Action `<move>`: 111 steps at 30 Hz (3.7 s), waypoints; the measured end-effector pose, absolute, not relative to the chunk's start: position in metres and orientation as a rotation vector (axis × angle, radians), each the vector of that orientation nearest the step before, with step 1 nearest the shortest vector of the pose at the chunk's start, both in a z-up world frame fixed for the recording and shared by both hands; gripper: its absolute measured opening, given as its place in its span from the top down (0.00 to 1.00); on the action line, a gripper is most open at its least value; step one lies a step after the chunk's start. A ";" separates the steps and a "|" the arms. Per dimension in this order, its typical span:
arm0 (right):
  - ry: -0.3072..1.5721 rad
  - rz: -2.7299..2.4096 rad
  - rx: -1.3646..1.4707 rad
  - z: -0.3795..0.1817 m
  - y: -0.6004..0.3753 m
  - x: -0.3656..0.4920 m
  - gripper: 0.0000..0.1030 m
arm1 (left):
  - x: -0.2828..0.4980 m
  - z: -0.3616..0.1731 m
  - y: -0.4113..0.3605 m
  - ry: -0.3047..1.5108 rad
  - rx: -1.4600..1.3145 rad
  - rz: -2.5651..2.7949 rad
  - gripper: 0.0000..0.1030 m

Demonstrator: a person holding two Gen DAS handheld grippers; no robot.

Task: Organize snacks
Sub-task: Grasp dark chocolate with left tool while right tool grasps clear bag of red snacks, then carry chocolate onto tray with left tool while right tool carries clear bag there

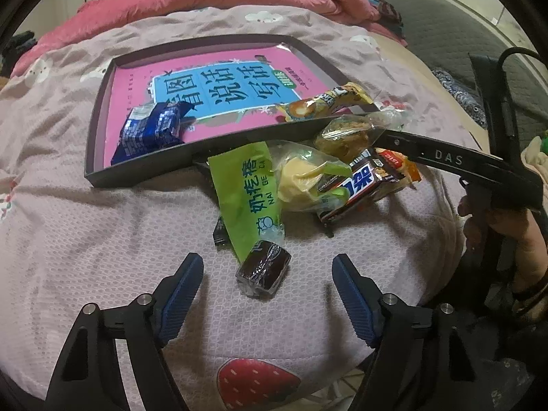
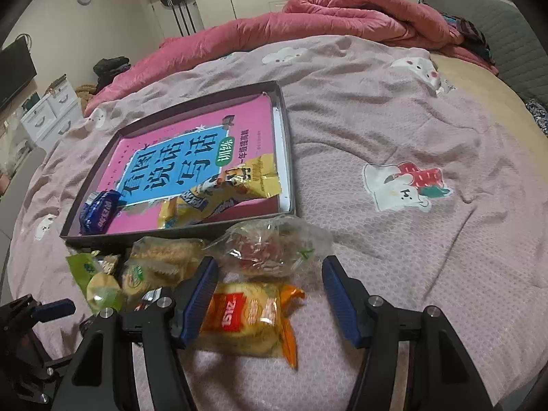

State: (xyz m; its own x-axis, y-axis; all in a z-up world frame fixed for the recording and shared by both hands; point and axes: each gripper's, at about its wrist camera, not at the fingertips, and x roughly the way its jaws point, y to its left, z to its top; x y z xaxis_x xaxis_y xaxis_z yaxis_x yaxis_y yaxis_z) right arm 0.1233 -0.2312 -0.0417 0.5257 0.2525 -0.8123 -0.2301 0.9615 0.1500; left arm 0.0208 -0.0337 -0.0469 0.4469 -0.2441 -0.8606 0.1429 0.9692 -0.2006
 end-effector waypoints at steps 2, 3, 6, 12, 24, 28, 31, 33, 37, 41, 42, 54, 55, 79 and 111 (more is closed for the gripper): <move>0.976 0.293 0.036 -0.043 -0.231 0.126 0.39 | 0.021 -0.048 -0.033 1.087 -0.116 -0.246 0.27; 0.974 0.293 0.038 -0.044 -0.232 0.126 0.39 | 0.021 -0.049 -0.033 1.088 -0.120 -0.250 0.28; 0.972 0.300 0.048 -0.046 -0.232 0.128 0.41 | 0.023 -0.050 -0.034 1.092 -0.126 -0.255 0.32; 0.967 0.306 0.062 -0.047 -0.236 0.127 0.47 | 0.025 -0.055 -0.035 1.108 -0.153 -0.268 0.35; 0.908 0.313 0.113 -0.033 -0.247 0.114 0.51 | 0.029 -0.060 -0.030 1.127 -0.184 -0.270 0.54; 0.890 0.304 0.125 -0.027 -0.251 0.109 0.51 | 0.029 -0.061 -0.027 1.132 -0.188 -0.261 0.64; 0.866 0.300 0.134 -0.021 -0.254 0.106 0.51 | 0.030 -0.062 -0.025 1.134 -0.200 -0.264 0.64; 0.853 0.296 0.141 -0.018 -0.255 0.104 0.51 | 0.029 -0.061 -0.025 1.135 -0.198 -0.264 0.64; 0.831 0.298 0.147 -0.011 -0.256 0.100 0.51 | 0.027 -0.059 -0.024 1.132 -0.202 -0.266 0.64; 0.817 0.308 0.147 -0.004 -0.254 0.098 0.51 | 0.024 -0.050 -0.020 1.109 -0.212 -0.263 0.64; 0.812 0.310 0.147 -0.002 -0.254 0.097 0.51 | 0.024 -0.048 -0.019 1.102 -0.216 -0.262 0.64; 0.790 0.341 0.136 0.008 -0.243 0.091 0.51 | 0.024 -0.031 0.000 1.060 -0.269 -0.222 0.64; 0.791 0.342 0.137 0.008 -0.243 0.091 0.51 | 0.024 -0.032 0.001 1.064 -0.271 -0.219 0.64; 0.743 0.422 0.110 0.027 -0.216 0.088 0.51 | 0.033 -0.003 0.032 0.949 -0.314 -0.120 0.64; 0.774 0.349 0.113 0.021 -0.218 0.110 0.51 | 0.091 0.013 0.020 0.862 -0.315 -0.116 0.64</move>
